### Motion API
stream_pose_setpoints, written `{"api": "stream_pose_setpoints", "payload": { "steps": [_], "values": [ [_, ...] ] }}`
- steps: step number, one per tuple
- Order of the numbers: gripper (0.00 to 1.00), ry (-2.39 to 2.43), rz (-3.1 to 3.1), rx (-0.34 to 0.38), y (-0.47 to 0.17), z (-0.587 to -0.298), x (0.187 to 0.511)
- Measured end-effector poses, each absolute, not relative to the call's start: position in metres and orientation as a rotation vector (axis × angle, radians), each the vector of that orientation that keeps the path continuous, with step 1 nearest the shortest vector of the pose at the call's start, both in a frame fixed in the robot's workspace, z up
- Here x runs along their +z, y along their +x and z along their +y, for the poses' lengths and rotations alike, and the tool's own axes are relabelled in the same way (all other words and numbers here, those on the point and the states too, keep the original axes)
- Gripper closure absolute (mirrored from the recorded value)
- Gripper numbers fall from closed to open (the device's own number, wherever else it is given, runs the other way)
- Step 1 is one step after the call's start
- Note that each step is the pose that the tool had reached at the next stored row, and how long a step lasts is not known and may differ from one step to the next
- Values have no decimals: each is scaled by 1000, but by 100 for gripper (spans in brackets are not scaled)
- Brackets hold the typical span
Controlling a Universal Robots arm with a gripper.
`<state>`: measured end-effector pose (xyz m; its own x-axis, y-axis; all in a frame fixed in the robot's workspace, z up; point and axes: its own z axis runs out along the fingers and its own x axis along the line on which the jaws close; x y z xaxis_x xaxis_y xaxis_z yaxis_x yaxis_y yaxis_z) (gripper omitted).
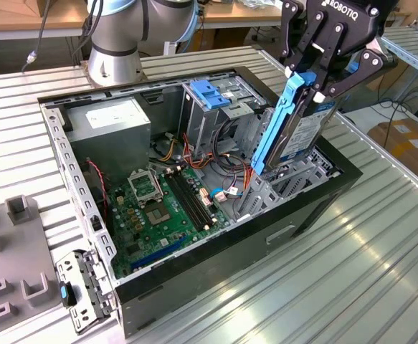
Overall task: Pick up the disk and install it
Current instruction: 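Insert the disk into the insertion slot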
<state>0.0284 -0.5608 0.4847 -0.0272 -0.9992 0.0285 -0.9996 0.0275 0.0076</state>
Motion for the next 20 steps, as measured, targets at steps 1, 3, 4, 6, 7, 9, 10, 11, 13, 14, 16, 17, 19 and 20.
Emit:
{"api": "stream_pose_setpoints", "payload": {
  "steps": [1,3,4,6,7,9,10,11,13,14,16,17,19,20],
  "values": [
    [63,2173,-2233,23,29,-561,485],
    [63,2173,-2233,22,30,-561,484],
    [63,2173,-2233,22,30,-561,483],
    [63,2173,-2233,22,35,-561,481],
    [63,2173,-2233,22,40,-560,479],
    [63,2173,-2233,22,47,-560,475],
    [63,2173,-2233,22,50,-559,473],
    [63,2174,-2232,22,52,-557,470],
    [63,2179,-2227,22,53,-552,466],
    [63,2181,-2225,22,55,-552,464],
    [63,2184,-2222,22,61,-552,460],
    [63,2193,-2213,23,62,-551,458],
    [63,2217,-2189,23,63,-551,456],
    [63,2222,-2184,23,63,-552,455]
  ]
}}
